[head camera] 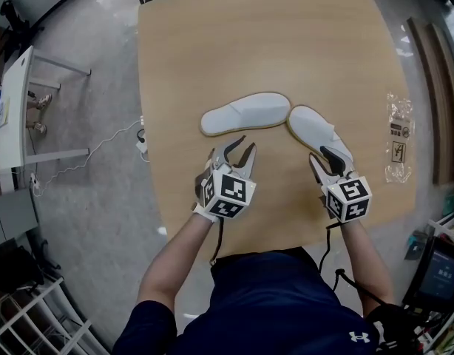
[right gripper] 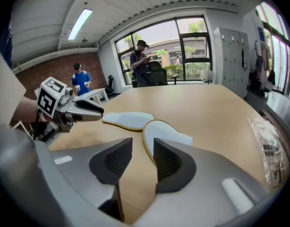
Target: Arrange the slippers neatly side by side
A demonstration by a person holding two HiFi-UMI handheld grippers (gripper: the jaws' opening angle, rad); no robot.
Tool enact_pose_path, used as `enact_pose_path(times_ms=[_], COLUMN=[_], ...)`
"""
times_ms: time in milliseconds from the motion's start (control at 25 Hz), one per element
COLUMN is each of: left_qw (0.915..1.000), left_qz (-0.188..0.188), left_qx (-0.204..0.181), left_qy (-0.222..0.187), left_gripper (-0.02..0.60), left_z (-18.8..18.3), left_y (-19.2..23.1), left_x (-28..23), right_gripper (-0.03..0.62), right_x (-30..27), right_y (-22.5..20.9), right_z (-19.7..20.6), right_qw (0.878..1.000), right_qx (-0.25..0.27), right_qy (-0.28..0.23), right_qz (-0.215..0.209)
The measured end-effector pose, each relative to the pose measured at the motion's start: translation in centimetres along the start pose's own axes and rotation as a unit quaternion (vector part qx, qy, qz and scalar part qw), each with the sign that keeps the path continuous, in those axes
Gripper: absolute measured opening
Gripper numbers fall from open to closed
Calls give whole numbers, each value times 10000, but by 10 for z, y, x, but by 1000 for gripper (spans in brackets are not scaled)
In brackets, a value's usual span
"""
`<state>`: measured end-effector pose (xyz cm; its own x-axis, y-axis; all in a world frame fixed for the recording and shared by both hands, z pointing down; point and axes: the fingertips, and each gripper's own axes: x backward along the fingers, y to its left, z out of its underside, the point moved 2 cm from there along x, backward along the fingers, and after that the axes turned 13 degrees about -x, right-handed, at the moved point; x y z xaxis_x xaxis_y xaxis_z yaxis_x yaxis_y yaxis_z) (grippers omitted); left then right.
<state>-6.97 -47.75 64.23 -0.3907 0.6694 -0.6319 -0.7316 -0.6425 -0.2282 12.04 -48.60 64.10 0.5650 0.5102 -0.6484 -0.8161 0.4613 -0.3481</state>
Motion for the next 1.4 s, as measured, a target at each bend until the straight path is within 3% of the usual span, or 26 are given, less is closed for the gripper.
enact_pose_path(times_ms=[120,240,320,400,520,880,1080,1400], left_qw=[9996,9984,9960,9931,9910,9868,9923,9919], left_qz=[32,224,438,676,922,1191,967,169], left_qx=[-263,-490,-724,-878,-816,-745,489,1067], left_qy=[8,145,292,386,528,801,600,672], left_gripper=[106,145,161,169,173,176,169,167], left_z=[-2,-7,-8,-9,-3,18,24,45], left_y=[23,43,50,54,53,49,49,27], left_x=[-14,-31,-42,-52,-67,-82,-73,-65], right_gripper=[158,160,169,208,268,242,230,225], right_x=[-10,-16,-24,-33,-44,-52,-53,-63], right_y=[-20,-33,-36,-39,-44,-53,-57,-64], right_z=[-16,-33,-33,-26,-18,-9,-2,9], right_qw=[9963,9786,9701,9713,9758,9743,9861,9951], right_qx=[804,2009,2415,2359,2052,2022,1437,719], right_qy=[-8,-265,-68,313,733,953,806,602], right_qz=[295,357,215,-1,-186,-273,-229,305])
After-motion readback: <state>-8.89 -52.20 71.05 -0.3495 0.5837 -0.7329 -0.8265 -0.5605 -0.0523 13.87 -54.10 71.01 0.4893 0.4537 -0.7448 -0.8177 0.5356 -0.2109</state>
